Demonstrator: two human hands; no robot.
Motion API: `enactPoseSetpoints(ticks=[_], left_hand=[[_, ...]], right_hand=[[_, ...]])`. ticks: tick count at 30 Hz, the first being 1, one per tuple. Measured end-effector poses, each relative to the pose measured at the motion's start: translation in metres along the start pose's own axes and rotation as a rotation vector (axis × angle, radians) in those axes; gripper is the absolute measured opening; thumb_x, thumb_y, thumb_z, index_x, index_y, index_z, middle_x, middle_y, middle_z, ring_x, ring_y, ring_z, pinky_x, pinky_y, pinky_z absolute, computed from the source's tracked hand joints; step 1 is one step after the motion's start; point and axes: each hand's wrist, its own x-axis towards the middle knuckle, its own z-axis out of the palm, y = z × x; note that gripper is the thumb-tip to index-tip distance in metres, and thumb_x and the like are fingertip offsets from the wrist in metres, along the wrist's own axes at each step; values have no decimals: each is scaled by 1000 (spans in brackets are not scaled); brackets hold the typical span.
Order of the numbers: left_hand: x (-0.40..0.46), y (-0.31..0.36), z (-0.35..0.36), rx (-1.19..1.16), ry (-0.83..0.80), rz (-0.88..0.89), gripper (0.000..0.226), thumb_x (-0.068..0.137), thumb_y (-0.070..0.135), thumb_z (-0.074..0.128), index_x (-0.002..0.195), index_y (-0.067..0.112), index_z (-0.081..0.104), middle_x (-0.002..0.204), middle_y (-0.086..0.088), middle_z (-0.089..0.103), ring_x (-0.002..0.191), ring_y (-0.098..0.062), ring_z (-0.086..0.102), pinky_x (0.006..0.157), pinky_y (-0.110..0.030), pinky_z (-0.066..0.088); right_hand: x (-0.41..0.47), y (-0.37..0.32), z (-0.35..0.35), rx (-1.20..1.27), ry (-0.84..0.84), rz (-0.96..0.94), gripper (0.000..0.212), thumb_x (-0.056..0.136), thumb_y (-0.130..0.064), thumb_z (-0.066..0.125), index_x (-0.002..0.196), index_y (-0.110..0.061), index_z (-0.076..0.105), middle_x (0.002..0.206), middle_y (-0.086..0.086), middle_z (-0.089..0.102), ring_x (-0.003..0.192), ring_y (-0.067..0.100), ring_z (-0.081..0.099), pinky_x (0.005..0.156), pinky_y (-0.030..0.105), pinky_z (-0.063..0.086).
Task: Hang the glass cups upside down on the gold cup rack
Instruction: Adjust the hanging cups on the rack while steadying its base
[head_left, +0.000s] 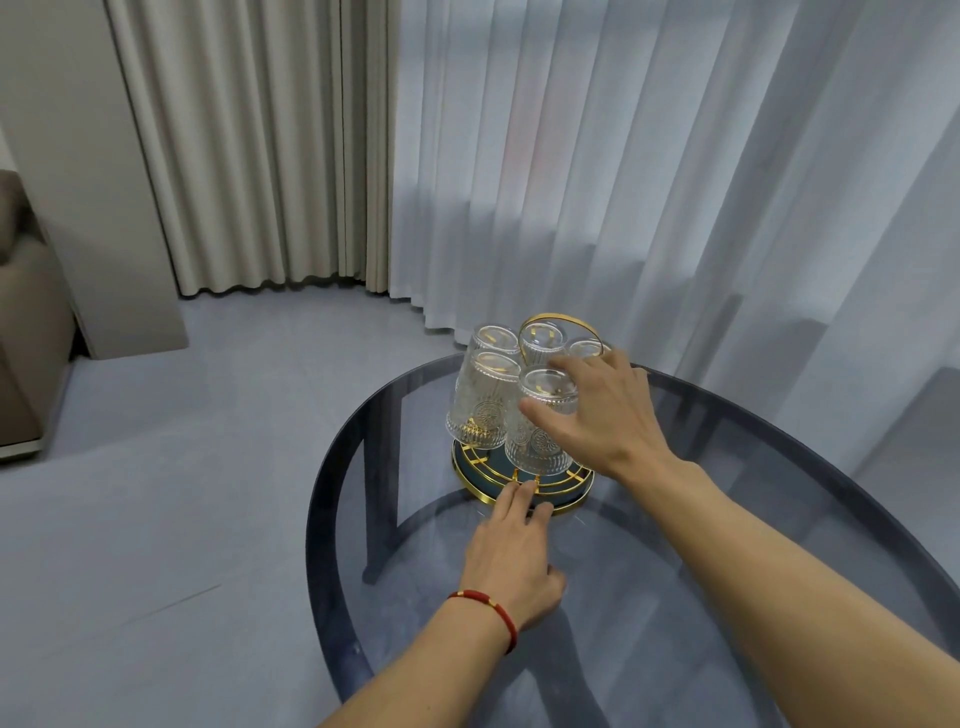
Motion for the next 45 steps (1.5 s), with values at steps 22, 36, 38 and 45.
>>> enactPoseSetpoints(ticks=[22, 36, 38, 45], left_hand=[[3, 11, 25, 187, 136, 66, 67, 92, 52, 35, 155, 38, 15, 167, -3, 11, 152, -27, 3, 121, -56, 2], [5, 8, 40, 183, 111, 42, 66, 95, 55, 21, 156, 39, 4, 168, 1, 0, 152, -25, -9, 118, -62, 8], [5, 8, 40, 181, 111, 39, 65, 95, 54, 21, 156, 39, 4, 168, 1, 0, 152, -25, -9, 118, -61, 9], [5, 8, 39, 171, 109, 34, 65, 97, 52, 24, 156, 36, 4, 168, 2, 1, 152, -24, -8, 119, -60, 9]], right_hand=[[-72, 62, -5, 355, 239, 167, 52, 87, -13, 60, 139, -17, 57, 142, 4, 57, 135, 24, 50, 112, 48, 41], [-17, 50, -1, 439, 40, 207, 73, 86, -41, 78, 146, -19, 43, 142, 6, 52, 131, 21, 52, 112, 50, 44], [-15, 49, -1, 483, 70, 240, 75, 83, -40, 82, 144, -18, 44, 140, 5, 56, 128, 19, 55, 109, 43, 47], [-18, 60, -5, 514, 134, 271, 68, 78, -39, 84, 136, -25, 51, 124, -2, 59, 113, 16, 56, 95, 31, 48]])
